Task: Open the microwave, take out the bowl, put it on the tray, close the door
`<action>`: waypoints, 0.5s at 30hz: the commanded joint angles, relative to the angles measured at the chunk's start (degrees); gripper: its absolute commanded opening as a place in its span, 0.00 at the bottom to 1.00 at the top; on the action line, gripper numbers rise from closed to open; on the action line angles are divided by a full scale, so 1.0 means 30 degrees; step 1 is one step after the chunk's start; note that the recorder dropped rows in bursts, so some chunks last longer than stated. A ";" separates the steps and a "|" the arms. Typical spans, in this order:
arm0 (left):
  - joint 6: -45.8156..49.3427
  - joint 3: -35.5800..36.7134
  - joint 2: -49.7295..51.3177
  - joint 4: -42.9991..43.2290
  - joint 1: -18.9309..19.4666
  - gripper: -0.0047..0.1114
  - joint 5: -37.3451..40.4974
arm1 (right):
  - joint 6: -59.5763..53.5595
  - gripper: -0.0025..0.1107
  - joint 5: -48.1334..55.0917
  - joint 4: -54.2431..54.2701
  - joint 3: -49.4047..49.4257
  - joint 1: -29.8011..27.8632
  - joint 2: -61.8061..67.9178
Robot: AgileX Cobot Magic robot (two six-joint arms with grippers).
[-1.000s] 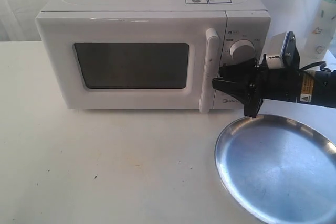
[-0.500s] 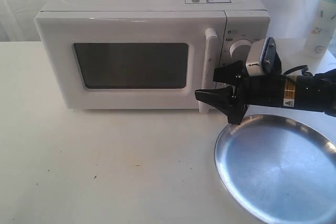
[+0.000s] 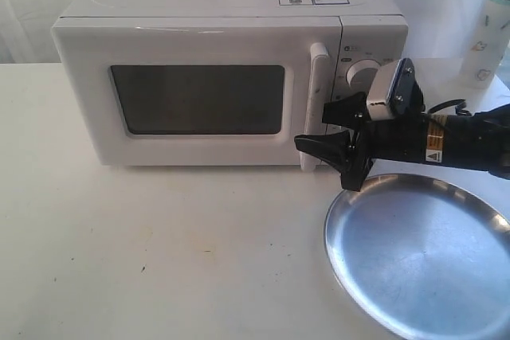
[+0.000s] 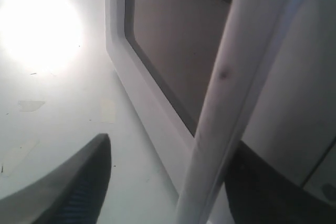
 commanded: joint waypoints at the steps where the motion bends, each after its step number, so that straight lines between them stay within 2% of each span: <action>1: 0.0000 -0.0053 -0.0040 -0.0089 -0.0090 0.04 0.0055 | -0.0662 0.02 -0.0736 -0.1674 -0.0382 0.0614 -0.0662; 4: 0.0000 -0.0053 -0.0040 -0.0089 -0.0090 0.04 0.0055 | -0.0662 0.02 -0.1879 -0.2510 -0.0382 0.0614 -0.1425; 9: 0.0000 -0.0053 -0.0040 -0.0089 -0.0090 0.04 0.0055 | 0.0007 0.02 -0.1888 -0.2609 -0.0382 0.0614 -0.2718; 15: 0.0000 -0.0053 -0.0040 -0.0089 -0.0090 0.04 0.0055 | 0.1219 0.02 -0.1888 -0.0861 -0.0382 0.0614 -0.3802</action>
